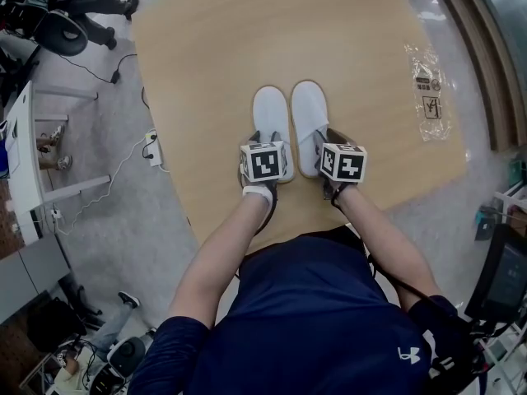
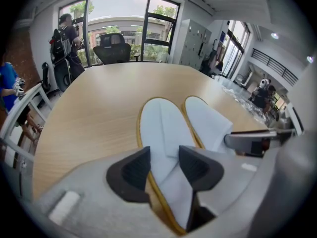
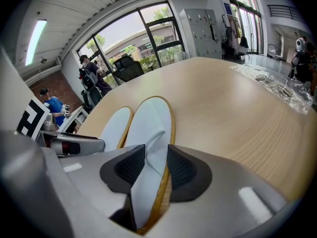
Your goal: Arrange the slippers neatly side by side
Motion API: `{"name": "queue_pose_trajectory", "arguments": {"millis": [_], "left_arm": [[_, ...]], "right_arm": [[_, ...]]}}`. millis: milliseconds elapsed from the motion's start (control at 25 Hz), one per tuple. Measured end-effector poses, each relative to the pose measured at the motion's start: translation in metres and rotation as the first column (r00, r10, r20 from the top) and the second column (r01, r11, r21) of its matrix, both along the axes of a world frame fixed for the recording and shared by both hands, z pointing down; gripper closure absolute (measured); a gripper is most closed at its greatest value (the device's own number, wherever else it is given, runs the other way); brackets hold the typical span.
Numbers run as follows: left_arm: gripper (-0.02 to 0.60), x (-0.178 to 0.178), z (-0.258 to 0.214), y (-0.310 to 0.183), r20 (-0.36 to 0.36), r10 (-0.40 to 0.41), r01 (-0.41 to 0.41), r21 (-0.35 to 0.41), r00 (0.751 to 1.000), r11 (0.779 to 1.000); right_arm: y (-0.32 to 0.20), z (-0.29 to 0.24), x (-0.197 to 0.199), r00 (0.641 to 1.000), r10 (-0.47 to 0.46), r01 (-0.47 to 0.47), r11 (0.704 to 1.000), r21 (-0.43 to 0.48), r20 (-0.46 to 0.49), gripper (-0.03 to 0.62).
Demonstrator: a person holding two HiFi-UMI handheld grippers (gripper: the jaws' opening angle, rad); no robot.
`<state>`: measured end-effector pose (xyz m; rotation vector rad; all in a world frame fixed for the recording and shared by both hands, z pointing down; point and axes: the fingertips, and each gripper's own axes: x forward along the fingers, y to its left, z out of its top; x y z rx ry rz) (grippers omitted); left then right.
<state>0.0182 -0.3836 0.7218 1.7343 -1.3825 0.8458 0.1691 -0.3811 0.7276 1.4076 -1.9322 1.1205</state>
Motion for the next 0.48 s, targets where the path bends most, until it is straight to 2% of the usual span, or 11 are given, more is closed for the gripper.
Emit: {"name": "queue_pose_trajectory", "arguments": {"millis": [160,320,400,480], "left_arm": [[0.397,0.004,-0.022,0.007,-0.046,-0.014,0.015,0.011,0.999,1.000],[0.397,0.007,-0.048,0.017,-0.133,-0.030,0.038,0.060,0.991,0.997],[0.410,0.012,-0.062,0.025,-0.192,-0.010,0.027,0.086,0.981,0.996],[0.454,0.021,-0.081,0.034,-0.250,0.052,-0.019,0.136,0.967,0.991]], "right_arm": [[-0.002,-0.009,0.002,0.998,-0.008,0.006,1.000,0.027,0.056,0.398],[-0.006,-0.042,0.015,0.995,0.025,-0.036,0.994,0.107,0.097,0.398],[-0.003,-0.060,0.020,0.990,0.033,-0.052,0.989,0.135,0.137,0.406],[0.004,-0.082,0.022,0.980,0.024,-0.057,0.984,0.166,0.196,0.446]]}}
